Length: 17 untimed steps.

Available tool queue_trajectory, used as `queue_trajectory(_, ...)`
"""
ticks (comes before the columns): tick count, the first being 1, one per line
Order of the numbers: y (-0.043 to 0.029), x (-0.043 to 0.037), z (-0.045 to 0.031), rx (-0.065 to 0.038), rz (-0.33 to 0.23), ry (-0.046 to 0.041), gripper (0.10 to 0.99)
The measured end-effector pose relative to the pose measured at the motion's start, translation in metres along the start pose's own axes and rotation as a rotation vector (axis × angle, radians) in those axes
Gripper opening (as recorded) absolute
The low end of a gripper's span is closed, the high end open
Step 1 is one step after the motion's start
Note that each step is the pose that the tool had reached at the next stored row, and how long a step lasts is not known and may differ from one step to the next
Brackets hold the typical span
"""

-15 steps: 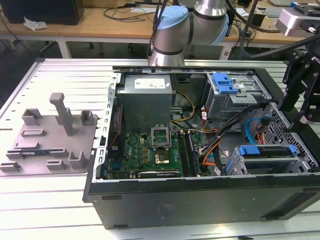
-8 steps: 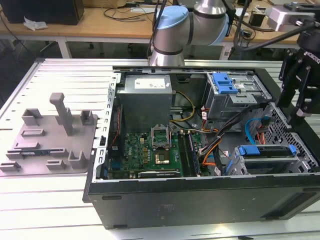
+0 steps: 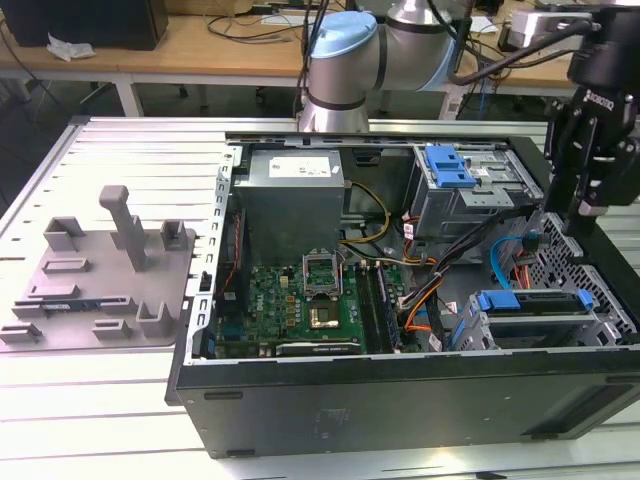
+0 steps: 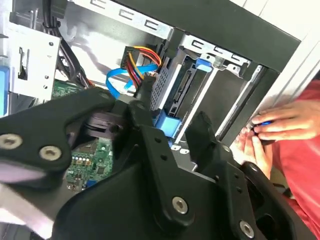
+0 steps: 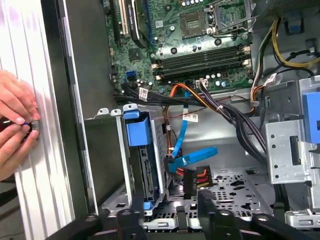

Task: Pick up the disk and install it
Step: 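Insert the first disk wire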

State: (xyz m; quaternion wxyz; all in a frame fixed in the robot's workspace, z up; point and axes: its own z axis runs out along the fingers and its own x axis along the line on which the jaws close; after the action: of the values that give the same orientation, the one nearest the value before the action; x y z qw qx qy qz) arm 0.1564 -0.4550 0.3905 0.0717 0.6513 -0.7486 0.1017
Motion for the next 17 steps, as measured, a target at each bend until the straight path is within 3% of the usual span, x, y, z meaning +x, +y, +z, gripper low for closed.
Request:
queue_trajectory(1, 0.0014, -0.0046, -0.0005, 0.003, 0.000, 0.0146, 0.494)
queue_trajectory(2, 0.0025, -0.0088, -0.0008, 0.005, -0.001, 0.0257, 0.494)
queue_trajectory(3, 0.0032, -0.0122, -0.0010, 0.006, -0.001, 0.0333, 0.424)
queue_trajectory(4, 0.0047, -0.0186, -0.0014, 0.009, -0.001, 0.0463, 0.424)
queue_trajectory(7, 0.0074, -0.0309, -0.0021, 0.013, -0.001, 0.0696, 0.408)
queue_trajectory(8, 0.0081, -0.0324, -0.0021, 0.014, -0.001, 0.0788, 0.333)
queue_trajectory(9, 0.0082, -0.0328, -0.0017, 0.016, -0.001, 0.0865, 0.333)
queue_trajectory(15, 0.0082, -0.0330, -0.0012, 0.016, -0.003, 0.0877, 0.333)
queue_trajectory(17, 0.0082, -0.0331, -0.0009, 0.027, -0.005, 0.0926, 0.333)
